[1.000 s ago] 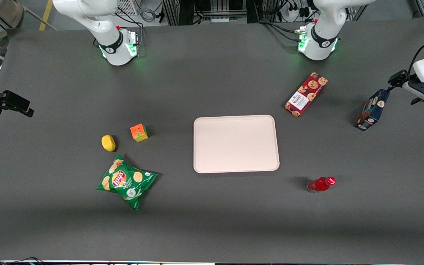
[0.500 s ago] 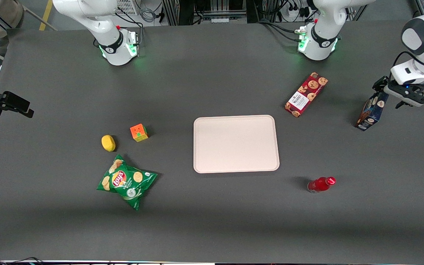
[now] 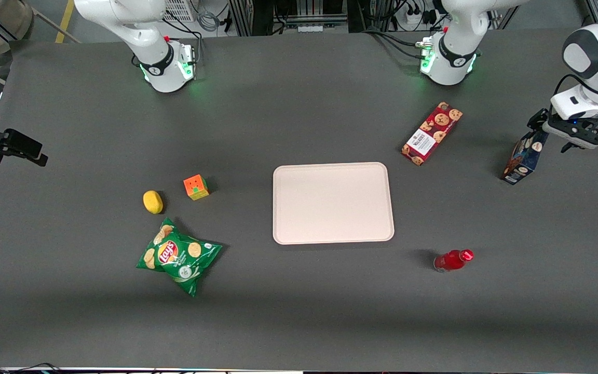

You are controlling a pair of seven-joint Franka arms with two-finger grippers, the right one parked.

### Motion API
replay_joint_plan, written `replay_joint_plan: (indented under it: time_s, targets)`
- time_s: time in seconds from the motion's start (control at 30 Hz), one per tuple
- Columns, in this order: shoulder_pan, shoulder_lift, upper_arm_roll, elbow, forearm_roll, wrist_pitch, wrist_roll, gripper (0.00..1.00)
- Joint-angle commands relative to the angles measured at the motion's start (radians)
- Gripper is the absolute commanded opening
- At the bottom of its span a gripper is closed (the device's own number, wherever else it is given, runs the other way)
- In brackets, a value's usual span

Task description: Place cookie box on tray

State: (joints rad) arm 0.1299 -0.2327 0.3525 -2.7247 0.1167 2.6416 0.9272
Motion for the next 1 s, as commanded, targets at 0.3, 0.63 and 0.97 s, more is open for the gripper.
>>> replay_joint_plan:
  time_s: [0.3,0.63,0.97]
  targets:
    - [-0.006,0.024,0.011,-0.032,0.017,-0.006,-0.131,1.0]
    - [-0.026,0.096,0.002,-0.026,0.018,0.061,-0.13,1.0]
    - [-0.052,0.153,0.002,-0.026,0.018,0.141,-0.128,1.0]
